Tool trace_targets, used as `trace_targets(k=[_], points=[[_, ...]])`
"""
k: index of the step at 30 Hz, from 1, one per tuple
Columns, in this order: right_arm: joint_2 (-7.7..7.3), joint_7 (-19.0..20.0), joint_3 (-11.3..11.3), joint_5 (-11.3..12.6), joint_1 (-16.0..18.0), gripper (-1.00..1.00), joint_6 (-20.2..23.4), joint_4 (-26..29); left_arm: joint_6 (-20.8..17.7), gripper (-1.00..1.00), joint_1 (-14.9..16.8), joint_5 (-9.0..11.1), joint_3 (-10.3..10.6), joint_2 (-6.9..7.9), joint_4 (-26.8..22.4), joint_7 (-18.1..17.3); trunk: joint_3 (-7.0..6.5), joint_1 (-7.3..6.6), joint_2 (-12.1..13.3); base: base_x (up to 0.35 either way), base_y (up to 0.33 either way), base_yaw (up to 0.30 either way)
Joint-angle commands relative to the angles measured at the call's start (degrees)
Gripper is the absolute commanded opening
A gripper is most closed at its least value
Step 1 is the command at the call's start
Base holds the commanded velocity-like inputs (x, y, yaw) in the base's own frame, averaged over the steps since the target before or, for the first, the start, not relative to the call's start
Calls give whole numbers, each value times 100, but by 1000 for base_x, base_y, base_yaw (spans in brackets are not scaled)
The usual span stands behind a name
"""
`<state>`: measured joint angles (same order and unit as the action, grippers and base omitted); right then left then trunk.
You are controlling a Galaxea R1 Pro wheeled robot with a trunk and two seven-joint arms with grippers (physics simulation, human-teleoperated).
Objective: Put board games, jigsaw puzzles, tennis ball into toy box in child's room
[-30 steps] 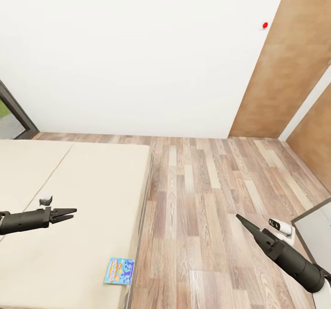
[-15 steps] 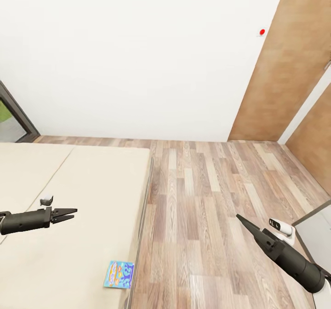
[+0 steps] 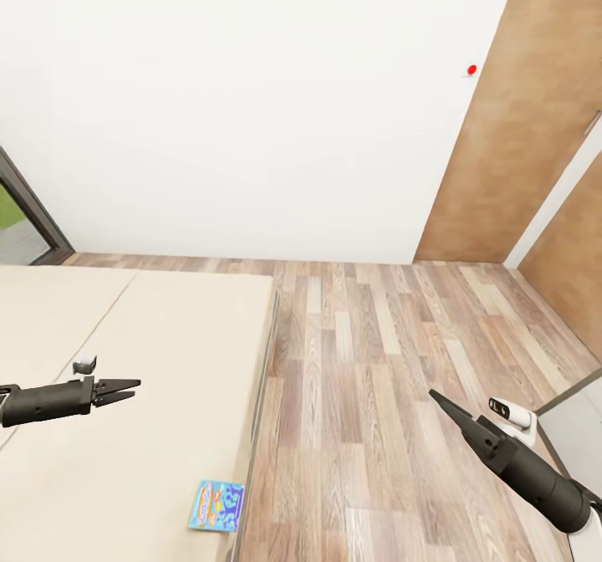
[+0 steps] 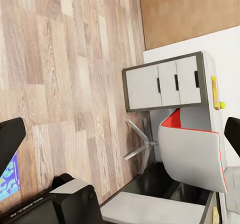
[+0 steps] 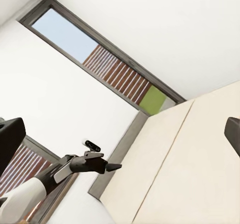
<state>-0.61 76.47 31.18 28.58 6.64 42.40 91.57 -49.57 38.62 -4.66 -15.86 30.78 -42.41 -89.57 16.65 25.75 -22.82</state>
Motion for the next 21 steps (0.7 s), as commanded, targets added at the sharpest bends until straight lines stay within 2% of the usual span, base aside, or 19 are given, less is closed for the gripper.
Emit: trace_targets(k=[1, 21], points=[[0, 8, 3, 16, 4, 100, 49, 1, -60, 100, 5, -50, -13, -2, -4, -43, 0, 3, -10, 0, 0, 0], [0, 8, 3, 16, 4, 100, 49, 1, -53, 100, 5, -52, -13, -10, -4, -43, -190, 3, -10, 0, 0, 49]])
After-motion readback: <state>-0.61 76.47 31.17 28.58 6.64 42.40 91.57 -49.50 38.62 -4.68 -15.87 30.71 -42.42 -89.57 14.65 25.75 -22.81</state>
